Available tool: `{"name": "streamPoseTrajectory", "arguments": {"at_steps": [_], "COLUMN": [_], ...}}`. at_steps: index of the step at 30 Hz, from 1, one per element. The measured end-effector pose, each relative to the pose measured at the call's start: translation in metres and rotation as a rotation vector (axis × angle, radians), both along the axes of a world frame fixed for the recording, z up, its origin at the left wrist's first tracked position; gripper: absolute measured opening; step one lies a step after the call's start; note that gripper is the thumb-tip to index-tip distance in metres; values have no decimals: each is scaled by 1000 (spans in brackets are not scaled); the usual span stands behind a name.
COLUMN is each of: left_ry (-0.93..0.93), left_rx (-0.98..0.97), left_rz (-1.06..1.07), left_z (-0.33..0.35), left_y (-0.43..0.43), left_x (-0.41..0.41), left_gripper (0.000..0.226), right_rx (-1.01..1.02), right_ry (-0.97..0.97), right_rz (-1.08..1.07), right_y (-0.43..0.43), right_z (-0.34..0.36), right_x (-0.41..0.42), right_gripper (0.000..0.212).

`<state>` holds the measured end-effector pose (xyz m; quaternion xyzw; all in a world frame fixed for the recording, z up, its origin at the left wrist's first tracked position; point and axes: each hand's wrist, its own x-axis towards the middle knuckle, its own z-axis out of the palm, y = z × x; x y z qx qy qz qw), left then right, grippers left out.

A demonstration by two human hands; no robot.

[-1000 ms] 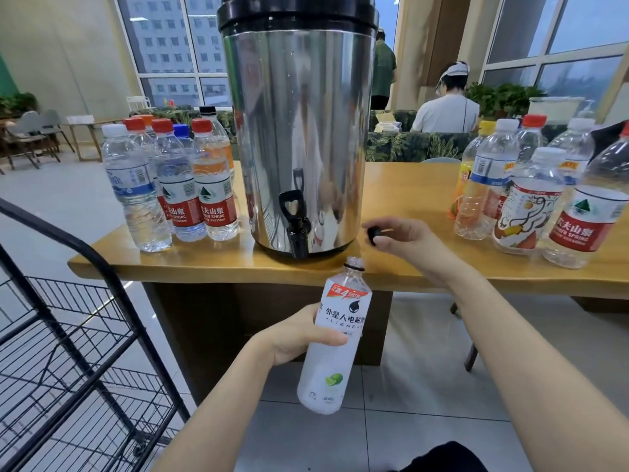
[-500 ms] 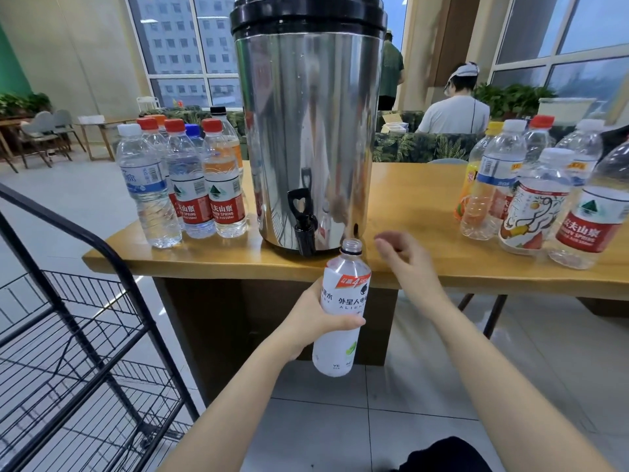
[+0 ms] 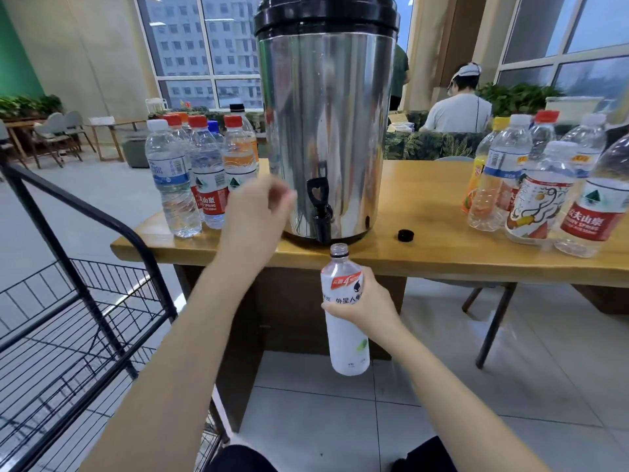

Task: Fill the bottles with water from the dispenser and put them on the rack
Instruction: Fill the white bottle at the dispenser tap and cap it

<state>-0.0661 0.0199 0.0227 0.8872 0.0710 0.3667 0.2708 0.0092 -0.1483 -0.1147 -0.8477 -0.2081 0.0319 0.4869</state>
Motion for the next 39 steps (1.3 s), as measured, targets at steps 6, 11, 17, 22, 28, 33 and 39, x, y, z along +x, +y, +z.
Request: {"name": "streamPoseTrajectory", "arguments": {"at_steps": [6, 11, 17, 22, 28, 33, 39], "left_ry": [-41, -121, -164, -255, -393, -388, -382], "left_rx": [186, 202, 146, 174, 281, 384, 321], "left_rz": [-232, -267, -231, -239, -319, -414, -408], "left_z": [29, 14, 6, -3, -18, -35, -60], "left_y": [-8, -6, -1, 3, 6, 19, 23], "left_x": [39, 52, 57, 57, 48, 40, 37], "left_gripper": [32, 26, 27, 25, 24, 26, 27], "right_rx": [2, -37, -60, -25, 21, 79, 112], "right_ry": [-96, -116, -151, -163, -161, -146, -104], "right_rz": [9, -17, -73, -65, -65, -46, -47], "right_y": [24, 24, 30, 32, 34, 34, 39], "right_z": [-9, -19, -11, -12, -16, -19, -19], "right_x": [8, 9, 14, 15, 15, 16, 18], "right_gripper": [76, 73, 76, 77, 78, 77, 76]}}
